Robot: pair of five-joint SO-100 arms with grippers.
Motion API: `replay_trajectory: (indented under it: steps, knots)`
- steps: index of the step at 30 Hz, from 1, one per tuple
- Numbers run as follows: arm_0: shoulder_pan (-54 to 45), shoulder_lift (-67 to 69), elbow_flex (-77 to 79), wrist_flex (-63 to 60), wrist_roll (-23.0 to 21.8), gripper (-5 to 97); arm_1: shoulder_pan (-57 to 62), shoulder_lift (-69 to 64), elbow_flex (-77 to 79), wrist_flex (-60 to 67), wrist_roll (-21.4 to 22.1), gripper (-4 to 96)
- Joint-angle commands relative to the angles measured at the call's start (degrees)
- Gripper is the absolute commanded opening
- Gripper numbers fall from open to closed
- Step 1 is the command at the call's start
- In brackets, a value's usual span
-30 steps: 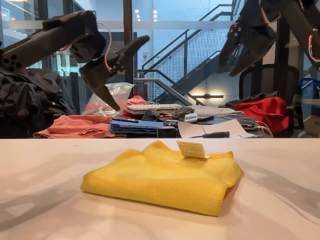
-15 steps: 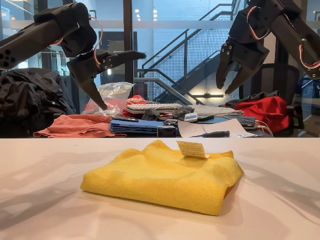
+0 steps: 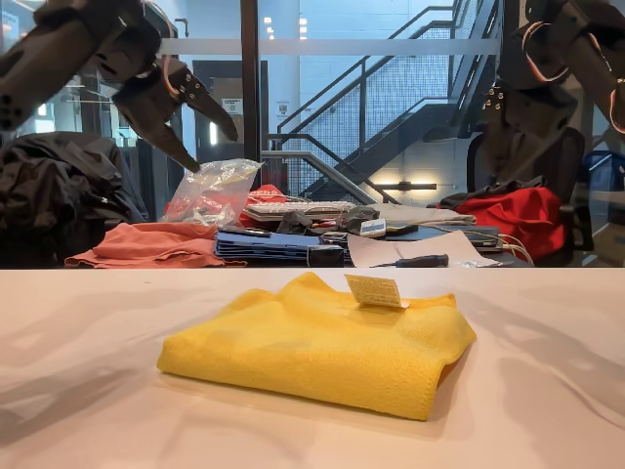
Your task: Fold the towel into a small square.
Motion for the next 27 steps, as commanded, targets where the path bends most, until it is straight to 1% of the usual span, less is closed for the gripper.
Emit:
replay_trajectory:
  steps: [1, 4, 6, 10, 13, 16, 20, 27]
  knots:
    - [1.41, 1.41, -0.44, 1.14, 0.0, 2, -0.7, -4.22, -1.32, -3.87, -0.18, 19.7]
    - [1.93, 1.49, -0.44, 1.32, 0.0, 3, -0.44, -9.76, -1.93, -11.34, 0.0, 19.7]
    - [1.93, 1.49, -0.44, 1.32, 0.0, 3, 0.26, -11.78, -1.41, -15.38, 2.11, 21.8]
    - [2.2, 1.49, -0.35, 1.41, 0.0, 3, 2.11, -16.61, -1.85, -19.95, 11.6, 28.7]
    - [2.55, 1.49, -0.35, 1.41, 0.0, 3, 3.25, -17.93, -1.23, -20.57, 16.7, 32.0]
    - [2.55, 1.49, -0.35, 1.41, 0.0, 3, 4.04, -20.57, -1.85, -20.74, 18.72, 32.3]
    - [2.55, 1.58, -0.35, 1.49, -0.09, 3, 4.57, -23.99, -1.93, -22.5, 20.04, 32.3]
    - [2.64, 1.58, -0.35, 1.49, -0.09, 3, 5.19, -24.96, -1.14, -34.28, 20.48, 32.3]
